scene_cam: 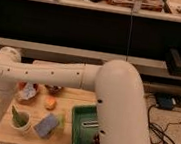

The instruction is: Place pepper in table surface

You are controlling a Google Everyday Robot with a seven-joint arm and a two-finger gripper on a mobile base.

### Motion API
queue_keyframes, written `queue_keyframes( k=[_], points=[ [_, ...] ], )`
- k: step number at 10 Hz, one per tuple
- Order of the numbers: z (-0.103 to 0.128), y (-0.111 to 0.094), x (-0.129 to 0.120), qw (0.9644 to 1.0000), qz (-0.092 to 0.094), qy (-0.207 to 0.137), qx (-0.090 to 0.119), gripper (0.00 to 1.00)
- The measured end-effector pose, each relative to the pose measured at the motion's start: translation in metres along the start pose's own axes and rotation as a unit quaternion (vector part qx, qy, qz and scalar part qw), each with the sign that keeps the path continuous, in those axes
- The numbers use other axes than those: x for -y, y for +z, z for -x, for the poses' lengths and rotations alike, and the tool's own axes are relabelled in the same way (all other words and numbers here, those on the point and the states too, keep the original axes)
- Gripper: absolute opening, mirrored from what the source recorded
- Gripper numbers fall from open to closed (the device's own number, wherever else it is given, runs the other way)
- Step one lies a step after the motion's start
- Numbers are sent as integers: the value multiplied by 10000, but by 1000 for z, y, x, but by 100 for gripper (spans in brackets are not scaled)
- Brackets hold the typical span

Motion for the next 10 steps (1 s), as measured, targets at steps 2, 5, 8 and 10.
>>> queue_keyframes(
  k=[2,5,8,10],
  points=[
    [6,5,-6,10000,38,-8,-44,65],
    [10,22,-11,9998,-128,-96,139,65],
    [12,33,-14,9991,-289,-91,291,65],
    [13,35,-15,9990,-292,-69,344,59]
  ],
)
